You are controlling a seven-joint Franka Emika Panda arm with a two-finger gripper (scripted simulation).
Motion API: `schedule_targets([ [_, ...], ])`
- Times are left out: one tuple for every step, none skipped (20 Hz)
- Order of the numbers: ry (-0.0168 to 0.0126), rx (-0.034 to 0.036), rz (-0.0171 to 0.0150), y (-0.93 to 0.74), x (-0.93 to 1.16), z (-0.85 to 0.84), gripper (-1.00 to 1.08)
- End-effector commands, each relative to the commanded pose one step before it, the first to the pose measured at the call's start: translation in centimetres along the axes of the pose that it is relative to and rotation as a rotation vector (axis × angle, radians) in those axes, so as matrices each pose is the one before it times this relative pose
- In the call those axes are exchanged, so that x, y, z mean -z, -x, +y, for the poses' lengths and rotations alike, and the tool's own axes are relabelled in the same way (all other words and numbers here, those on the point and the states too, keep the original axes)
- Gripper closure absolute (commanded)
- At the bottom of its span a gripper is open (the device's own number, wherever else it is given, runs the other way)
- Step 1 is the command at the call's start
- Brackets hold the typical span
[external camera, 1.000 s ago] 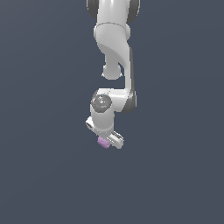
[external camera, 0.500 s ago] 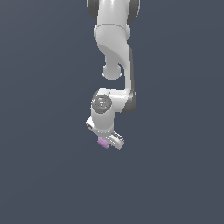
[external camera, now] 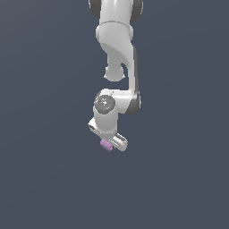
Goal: Pick up the object and move it to a goal position.
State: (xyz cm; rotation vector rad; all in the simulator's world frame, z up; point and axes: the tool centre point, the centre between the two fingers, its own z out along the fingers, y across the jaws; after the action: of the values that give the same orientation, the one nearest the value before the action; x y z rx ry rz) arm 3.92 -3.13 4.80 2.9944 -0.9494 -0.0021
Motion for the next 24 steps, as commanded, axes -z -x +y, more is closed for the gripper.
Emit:
schedule_targets([
  [-0.00102, 0.00069, 0.00092, 0.357, 0.829, -0.296, 1.08],
  [0.0, 0.0, 0.0, 0.203, 0.422, -0.13, 1.08],
  [0.0, 0.0, 0.0, 0.228, 0.475, -0.146, 1.08],
  [0.0, 0.0, 0.0, 0.253, 0.529, -0.163, 1.08],
  [0.0, 0.0, 0.0, 0.279, 0.584, -0.18, 1.08],
  [0.0, 0.0, 0.0, 0.306, 0.641, -0.197, 1.08],
  [0.0, 0.0, 0.0, 0.334, 0.7, -0.215, 1.08],
  [0.0, 0.0, 0.0, 0.362, 0.761, -0.234, 1.08],
  [-0.00035, -0.00049, -0.00035, 0.37, 0.819, -0.224, 1.08],
  [0.0, 0.0, 0.0, 0.419, 0.887, -0.271, 1.08],
  [0.0, 0.0, 0.0, 0.445, 0.943, -0.288, 1.08],
  [0.0, 0.0, 0.0, 0.467, 0.994, -0.303, 1.08],
  [0.0, 0.0, 0.0, 0.487, 1.041, -0.317, 1.08],
  [0.00035, -0.00021, 0.00026, 0.501, 1.084, -0.324, 1.08],
  [0.0, 0.0, 0.0, 0.516, 1.111, -0.337, 1.08],
  [0.0, 0.0, 0.0, 0.514, 1.112, -0.337, 1.08],
  [0.00033, -0.0002, 0.00029, 0.509, 1.114, -0.332, 1.08],
  [0.0, 0.0, 0.0, 0.51, 1.113, -0.336, 1.08],
  [0.00047, -0.00025, 0.00044, 0.507, 1.116, -0.333, 1.08],
  [0.0, 0.0, 0.0, 0.506, 1.113, -0.336, 1.08],
  [0.0, 0.0, 0.0, 0.503, 1.112, -0.336, 1.08],
  [0.00045, -0.00023, 0.00047, 0.503, 1.115, -0.335, 1.08],
  [0.0, 0.0, 0.0, 0.499, 1.111, -0.336, 1.08],
  [0.0, 0.0, 0.0, 0.497, 1.11, -0.337, 1.08],
])
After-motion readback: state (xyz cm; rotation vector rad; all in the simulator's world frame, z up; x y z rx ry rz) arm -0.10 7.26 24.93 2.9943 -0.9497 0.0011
